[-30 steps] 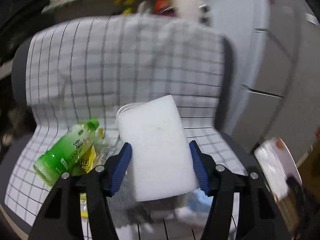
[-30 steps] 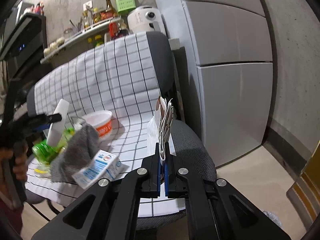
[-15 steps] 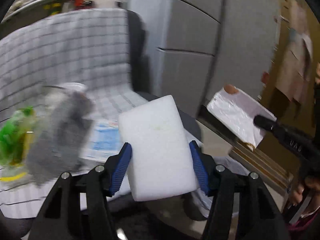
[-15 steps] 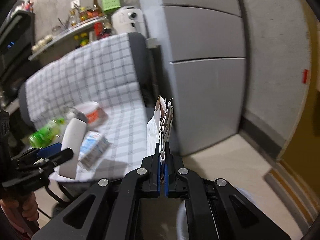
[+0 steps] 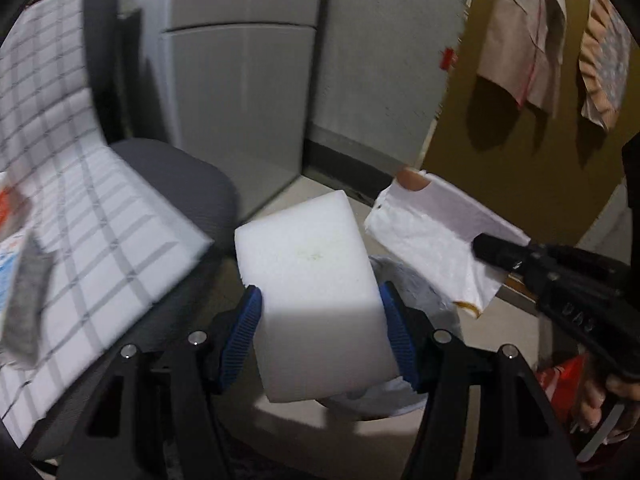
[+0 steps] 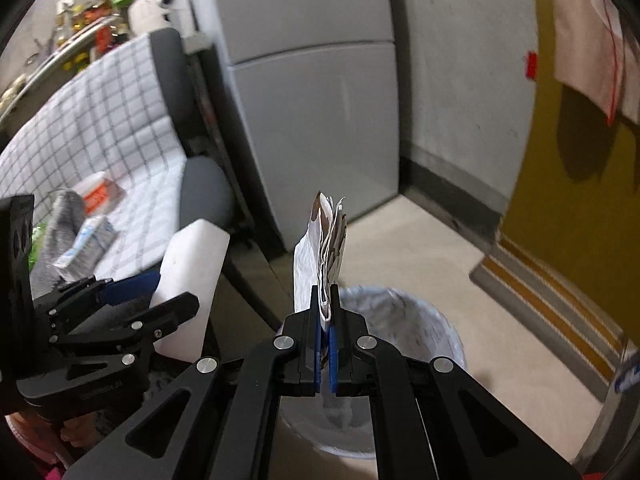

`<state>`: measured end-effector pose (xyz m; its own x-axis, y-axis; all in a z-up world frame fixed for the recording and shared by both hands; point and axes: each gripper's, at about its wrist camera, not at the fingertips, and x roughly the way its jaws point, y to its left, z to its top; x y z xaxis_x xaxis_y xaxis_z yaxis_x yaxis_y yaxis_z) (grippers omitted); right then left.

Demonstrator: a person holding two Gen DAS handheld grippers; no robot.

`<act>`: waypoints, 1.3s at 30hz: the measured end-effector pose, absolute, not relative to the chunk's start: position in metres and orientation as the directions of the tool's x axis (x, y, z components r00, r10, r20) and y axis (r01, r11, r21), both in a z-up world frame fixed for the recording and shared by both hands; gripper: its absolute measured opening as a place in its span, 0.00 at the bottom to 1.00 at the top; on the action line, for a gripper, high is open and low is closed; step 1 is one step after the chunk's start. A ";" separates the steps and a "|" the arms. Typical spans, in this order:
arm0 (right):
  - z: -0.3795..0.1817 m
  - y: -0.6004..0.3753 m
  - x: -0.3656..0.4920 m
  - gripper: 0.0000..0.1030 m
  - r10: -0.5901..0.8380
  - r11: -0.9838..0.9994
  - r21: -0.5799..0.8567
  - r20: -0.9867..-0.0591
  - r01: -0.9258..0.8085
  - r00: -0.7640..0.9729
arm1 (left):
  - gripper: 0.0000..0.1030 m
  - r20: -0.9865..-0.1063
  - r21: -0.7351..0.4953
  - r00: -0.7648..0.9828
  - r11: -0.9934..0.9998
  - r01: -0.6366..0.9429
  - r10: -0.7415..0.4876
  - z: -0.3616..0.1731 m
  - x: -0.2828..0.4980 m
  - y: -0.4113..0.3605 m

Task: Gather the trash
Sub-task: 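Carry the sponge and paper packet in both tools over the trash bin, then open both tools to drop the sponge and paper into the bin, then move both open tools back toward the items on the chair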

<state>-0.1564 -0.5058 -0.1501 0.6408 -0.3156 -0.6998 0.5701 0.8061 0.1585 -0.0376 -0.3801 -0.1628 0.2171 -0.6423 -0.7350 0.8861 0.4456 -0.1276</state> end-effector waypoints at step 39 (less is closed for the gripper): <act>-0.093 -0.400 -0.052 0.30 0.004 0.951 0.255 -0.578 0.176 0.816 | 0.82 -0.731 -0.043 0.568 0.856 0.515 -0.378 -0.108 0.024 -0.171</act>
